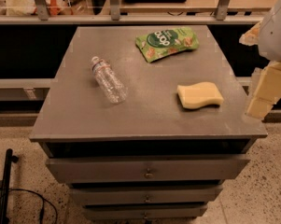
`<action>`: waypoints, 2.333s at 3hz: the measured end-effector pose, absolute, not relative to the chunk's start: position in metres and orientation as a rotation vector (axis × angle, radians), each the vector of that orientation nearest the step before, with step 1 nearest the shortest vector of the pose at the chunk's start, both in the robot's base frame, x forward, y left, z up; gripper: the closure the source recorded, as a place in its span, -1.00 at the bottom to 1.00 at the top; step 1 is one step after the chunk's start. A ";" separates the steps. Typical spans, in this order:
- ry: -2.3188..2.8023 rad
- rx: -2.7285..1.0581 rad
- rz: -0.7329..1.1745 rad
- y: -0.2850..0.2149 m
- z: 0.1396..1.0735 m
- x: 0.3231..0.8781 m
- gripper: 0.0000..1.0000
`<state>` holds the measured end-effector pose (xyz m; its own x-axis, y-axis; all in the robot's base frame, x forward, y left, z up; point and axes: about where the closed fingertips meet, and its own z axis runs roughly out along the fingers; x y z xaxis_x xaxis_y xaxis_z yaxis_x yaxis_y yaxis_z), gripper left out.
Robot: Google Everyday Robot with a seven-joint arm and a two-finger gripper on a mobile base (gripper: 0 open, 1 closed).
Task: Move water bottle near green rice chip bag
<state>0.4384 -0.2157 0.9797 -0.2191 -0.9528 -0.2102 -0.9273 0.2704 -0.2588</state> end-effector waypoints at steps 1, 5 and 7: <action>2.222 -1.718 -0.110 -0.216 0.980 0.438 -1.00; 2.282 -0.975 0.178 -0.182 0.977 0.411 -1.00; 2.235 -0.657 0.150 -0.163 0.954 0.413 -1.00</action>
Offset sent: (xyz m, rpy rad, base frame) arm -0.0007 -0.0007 -0.0016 0.0961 0.0176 -0.1051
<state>0.4127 -0.1634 0.9544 -0.5579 -0.4095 -0.7219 -0.5020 0.8591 -0.0993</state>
